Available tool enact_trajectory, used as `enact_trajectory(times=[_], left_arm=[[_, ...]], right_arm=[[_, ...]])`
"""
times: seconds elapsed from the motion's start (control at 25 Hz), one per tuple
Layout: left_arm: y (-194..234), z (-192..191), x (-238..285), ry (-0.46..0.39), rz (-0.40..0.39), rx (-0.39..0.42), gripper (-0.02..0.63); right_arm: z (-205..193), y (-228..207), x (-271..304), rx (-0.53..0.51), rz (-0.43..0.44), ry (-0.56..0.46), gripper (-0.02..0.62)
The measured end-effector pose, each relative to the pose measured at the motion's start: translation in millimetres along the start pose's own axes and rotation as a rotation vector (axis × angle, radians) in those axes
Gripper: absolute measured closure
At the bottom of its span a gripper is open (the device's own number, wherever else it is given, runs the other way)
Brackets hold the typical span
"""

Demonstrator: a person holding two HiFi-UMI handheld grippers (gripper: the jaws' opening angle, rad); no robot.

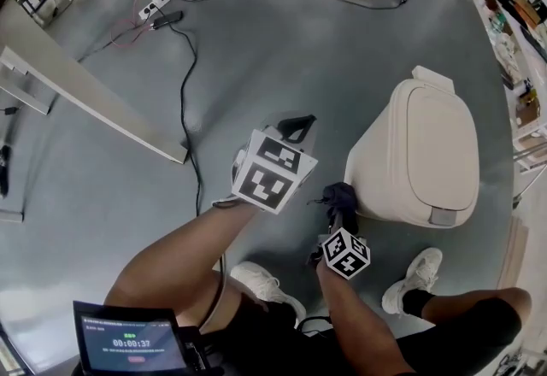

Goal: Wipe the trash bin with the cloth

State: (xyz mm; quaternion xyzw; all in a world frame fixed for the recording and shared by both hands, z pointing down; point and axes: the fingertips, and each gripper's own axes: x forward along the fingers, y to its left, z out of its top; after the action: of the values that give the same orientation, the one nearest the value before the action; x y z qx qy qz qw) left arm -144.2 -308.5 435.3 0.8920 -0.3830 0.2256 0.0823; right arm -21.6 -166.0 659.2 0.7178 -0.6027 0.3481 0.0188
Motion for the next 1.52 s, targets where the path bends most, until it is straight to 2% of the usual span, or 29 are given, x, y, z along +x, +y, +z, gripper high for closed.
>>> enact_trajectory(times=[0.2, 0.32, 0.44, 0.72, 0.92, 1.04, 1.24, 1.52], left_arm=[[-4, -2, 3, 0.009, -0.012, 0.016, 0.609], [-3, 0, 5, 0.012, -0.012, 0.013, 0.609], [-2, 5, 8, 0.014, -0.015, -0.021, 0.609], [0, 16, 13, -0.026, -0.048, -0.012, 0.609], [-2, 14, 17, -0.020, -0.060, 0.072, 0.609], [-7, 15, 18, -0.013, -0.062, 0.082, 0.609], [6, -5, 25, -0.021, -0.062, 0.085, 0.609], [7, -5, 25, -0.007, -0.060, 0.082, 0.609]], right_arm=[[-11, -9, 0, -0.004, -0.013, 0.033, 0.506], [-2, 1, -6, 0.009, 0.006, 0.024, 0.506], [28, 24, -15, 0.025, 0.047, -0.030, 0.506], [101, 69, -42, 0.060, 0.122, -0.202, 0.506], [131, 92, -45, 0.122, 0.167, -0.276, 0.506], [148, 93, -51, 0.149, 0.168, -0.312, 0.506], [140, 96, -35, 0.173, 0.153, -0.350, 0.506], [131, 85, -27, 0.193, 0.106, -0.321, 0.506]])
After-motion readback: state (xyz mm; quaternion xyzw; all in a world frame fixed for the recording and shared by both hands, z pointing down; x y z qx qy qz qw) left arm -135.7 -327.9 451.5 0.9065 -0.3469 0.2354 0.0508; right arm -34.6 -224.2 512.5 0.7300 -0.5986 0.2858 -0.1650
